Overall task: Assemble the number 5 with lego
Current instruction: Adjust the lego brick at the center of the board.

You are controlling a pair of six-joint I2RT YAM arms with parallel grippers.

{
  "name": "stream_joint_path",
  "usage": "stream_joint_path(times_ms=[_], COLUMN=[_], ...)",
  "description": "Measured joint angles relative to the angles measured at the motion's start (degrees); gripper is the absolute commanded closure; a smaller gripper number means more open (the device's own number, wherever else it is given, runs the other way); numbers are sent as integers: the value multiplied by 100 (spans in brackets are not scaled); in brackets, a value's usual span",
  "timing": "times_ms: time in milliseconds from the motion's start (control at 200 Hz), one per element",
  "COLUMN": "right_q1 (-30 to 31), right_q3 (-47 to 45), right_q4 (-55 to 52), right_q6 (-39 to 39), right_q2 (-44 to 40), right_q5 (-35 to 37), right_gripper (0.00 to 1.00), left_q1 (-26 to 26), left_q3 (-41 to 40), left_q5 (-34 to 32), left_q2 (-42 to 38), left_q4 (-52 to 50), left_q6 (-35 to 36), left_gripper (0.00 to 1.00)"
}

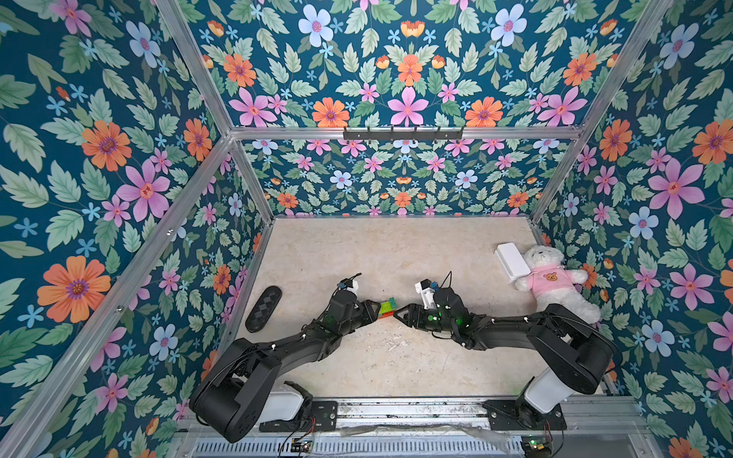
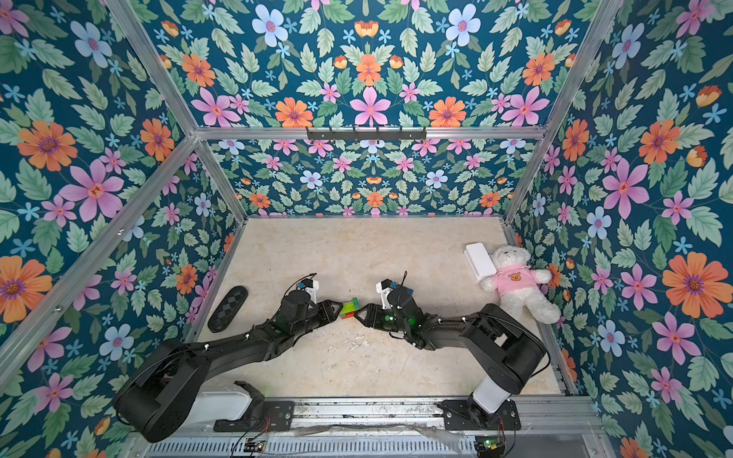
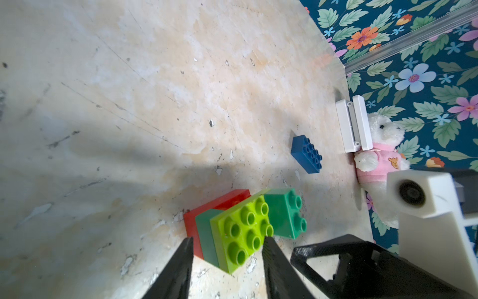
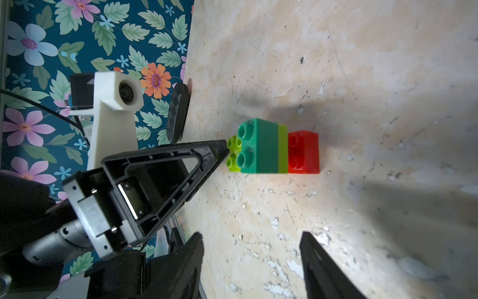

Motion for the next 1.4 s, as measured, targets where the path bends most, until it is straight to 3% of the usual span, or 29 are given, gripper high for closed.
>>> stream_joint_path(times_ms=[285,530,915,1400], right_q1=[144,155,155,155], right_q3=[-164,-389,-442,-428], right_q4=[339,546,529,101], right_q6=[258,378,378,284], right_q2=[271,214,-107,-485], right_q5=[142,186,337,621], right_gripper=[43,44,43,42], left_q1=[146,232,212,-354], left_q3=[393,496,-247,-852], left_q5=[-7,398,883,673], left_q2=[468,890,656,326], left_q4=[28,450,1211,1735], left_q6=[273,310,-22,-503], left_gripper=[54,57,61,61])
